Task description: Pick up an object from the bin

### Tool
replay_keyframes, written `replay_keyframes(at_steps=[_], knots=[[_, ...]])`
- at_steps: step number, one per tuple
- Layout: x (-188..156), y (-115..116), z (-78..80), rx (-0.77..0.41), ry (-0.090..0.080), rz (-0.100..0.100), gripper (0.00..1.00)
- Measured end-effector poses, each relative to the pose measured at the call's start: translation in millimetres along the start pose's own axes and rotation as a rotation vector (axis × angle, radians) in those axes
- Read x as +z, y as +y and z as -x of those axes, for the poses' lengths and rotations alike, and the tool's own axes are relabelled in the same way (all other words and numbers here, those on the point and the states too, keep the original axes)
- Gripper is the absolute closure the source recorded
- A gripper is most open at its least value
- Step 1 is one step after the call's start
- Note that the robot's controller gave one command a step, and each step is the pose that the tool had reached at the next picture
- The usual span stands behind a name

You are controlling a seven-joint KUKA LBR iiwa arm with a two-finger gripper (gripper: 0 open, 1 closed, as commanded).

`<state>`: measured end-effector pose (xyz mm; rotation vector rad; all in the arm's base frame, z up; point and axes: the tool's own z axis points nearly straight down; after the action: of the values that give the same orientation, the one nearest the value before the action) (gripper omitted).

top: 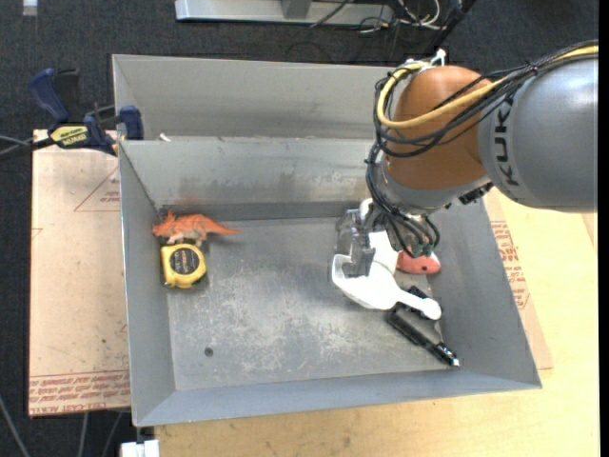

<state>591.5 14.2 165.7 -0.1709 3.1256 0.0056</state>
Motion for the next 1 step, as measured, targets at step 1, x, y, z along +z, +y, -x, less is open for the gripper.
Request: replay_keyframes(at_steps=[1], knots=[[0.0,-0.1,0.0,0.000,0.000,0.000,1.00]])
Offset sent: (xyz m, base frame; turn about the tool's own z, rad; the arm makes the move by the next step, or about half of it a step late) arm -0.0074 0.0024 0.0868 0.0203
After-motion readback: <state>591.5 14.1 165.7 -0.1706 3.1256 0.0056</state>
